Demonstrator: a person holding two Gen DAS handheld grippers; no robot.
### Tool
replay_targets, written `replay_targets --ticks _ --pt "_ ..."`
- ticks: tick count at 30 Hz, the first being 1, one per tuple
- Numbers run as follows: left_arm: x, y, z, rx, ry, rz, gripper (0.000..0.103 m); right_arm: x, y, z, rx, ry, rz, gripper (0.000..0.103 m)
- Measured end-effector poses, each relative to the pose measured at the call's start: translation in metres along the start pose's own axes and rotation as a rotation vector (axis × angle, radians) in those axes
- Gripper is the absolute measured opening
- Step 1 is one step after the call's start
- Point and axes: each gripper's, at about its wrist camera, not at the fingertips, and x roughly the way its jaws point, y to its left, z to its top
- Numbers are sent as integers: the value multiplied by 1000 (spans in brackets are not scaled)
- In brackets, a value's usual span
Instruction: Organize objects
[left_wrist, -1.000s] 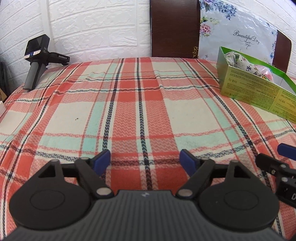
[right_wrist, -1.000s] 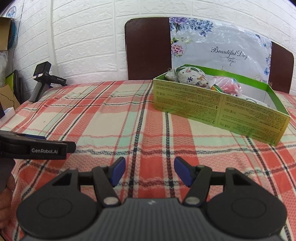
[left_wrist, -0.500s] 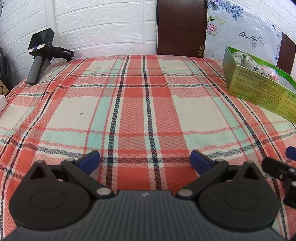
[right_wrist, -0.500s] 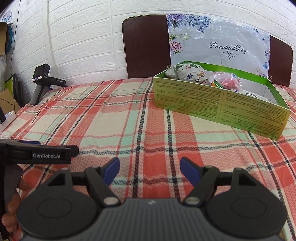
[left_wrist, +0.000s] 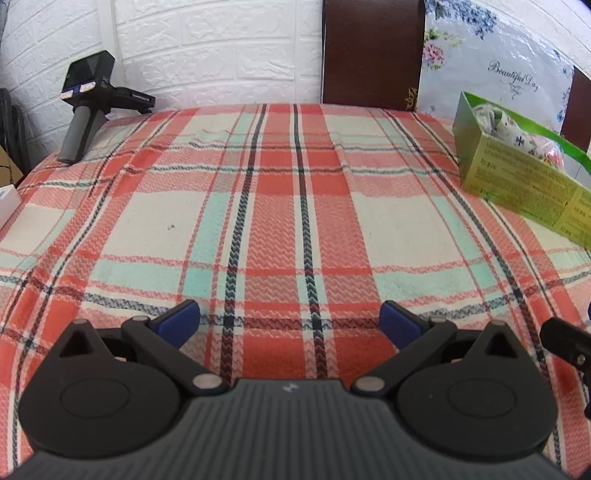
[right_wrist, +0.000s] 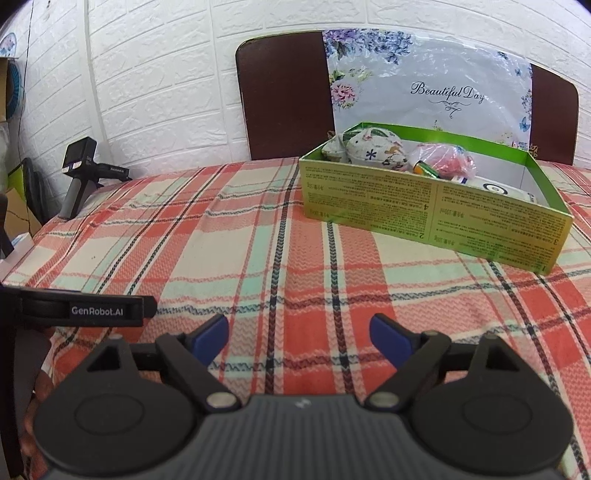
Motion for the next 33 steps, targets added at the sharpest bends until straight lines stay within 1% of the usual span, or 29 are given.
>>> replay_targets --ticks 3,6,8,10,12,15,22,33 --pt "-17 -4 6 13 -54 -7 103 -11 -1 5 4 -30 -4 93" --pt "-33 -11 11 44 -102 8 103 -21 -2 10 6 -52 -10 96" --pt "-41 -17 12 67 -123 10 103 -26 -3 12 13 -61 -14 99" --pt "-46 -20 12 82 -134 -3 103 -29 -3 14 21 -65 -19 101" --pt "-46 -20 13 75 -111 -30 103 -32 -2 16 21 -71 -33 103" --pt "-45 -18 12 47 -69 -56 103 -35 -1 18 8 -79 -61 103" --pt "-53 -24 11 53 -69 -61 103 -32 -2 17 6 -69 -107 103" --pt "-56 -33 9 73 -49 -81 103 -31 -8 15 21 -67 -117 103"
